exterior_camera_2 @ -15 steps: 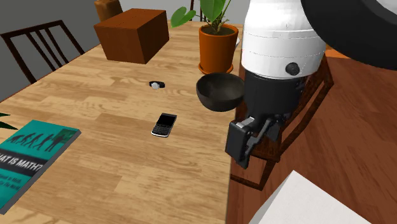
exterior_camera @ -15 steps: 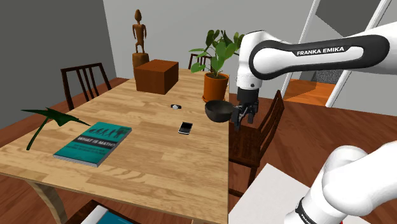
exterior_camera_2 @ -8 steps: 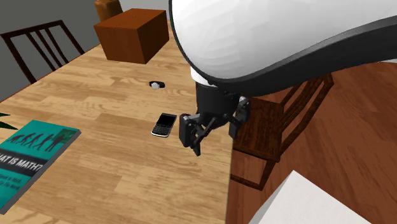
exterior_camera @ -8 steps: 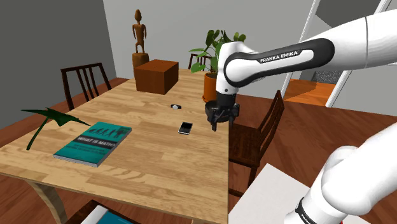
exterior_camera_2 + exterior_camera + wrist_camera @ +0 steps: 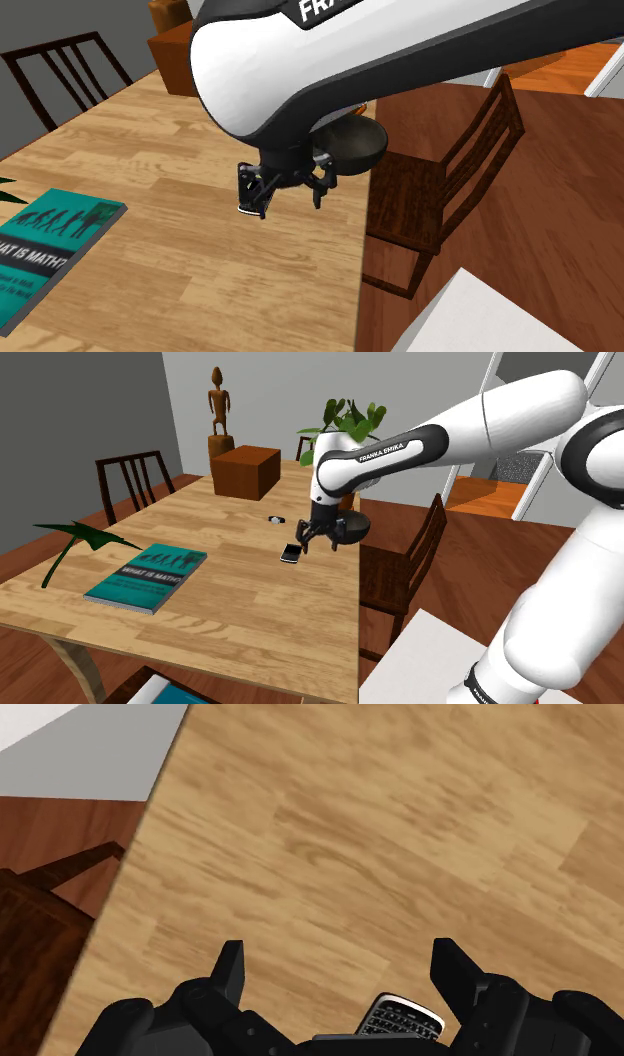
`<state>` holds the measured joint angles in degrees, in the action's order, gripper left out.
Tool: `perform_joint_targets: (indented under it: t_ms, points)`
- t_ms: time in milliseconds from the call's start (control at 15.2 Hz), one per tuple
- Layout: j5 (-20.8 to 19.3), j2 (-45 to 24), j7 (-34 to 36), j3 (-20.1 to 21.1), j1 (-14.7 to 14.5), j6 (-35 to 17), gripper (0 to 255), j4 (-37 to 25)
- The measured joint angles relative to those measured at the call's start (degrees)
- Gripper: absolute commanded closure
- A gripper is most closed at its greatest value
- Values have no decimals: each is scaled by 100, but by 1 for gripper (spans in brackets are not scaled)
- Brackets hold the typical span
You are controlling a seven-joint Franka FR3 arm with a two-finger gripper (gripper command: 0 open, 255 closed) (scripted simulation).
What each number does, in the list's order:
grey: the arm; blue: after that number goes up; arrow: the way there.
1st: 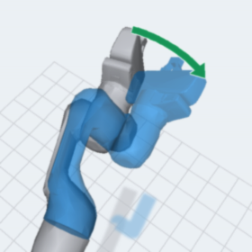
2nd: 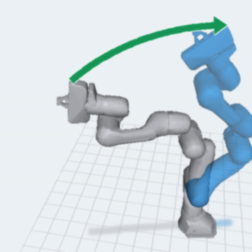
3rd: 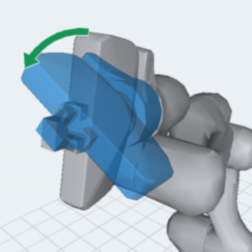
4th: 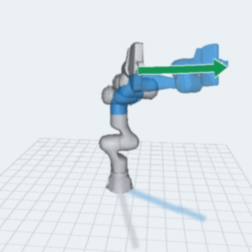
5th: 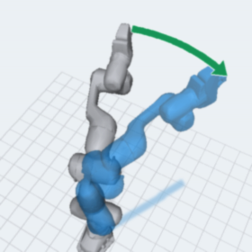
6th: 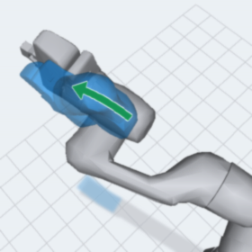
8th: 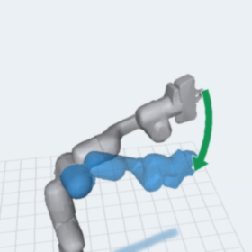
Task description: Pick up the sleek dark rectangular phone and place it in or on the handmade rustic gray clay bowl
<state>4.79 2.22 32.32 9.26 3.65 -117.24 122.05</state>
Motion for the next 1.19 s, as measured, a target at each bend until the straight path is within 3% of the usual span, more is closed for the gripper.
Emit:
perform_joint_targets:
  t_ms: [726,1188]
  points:
    - [-360,-2248,1672,-241,-23,-444,0,-2176]
    - [-392,-2575,1810,-279,-54,-810,0,-2167]
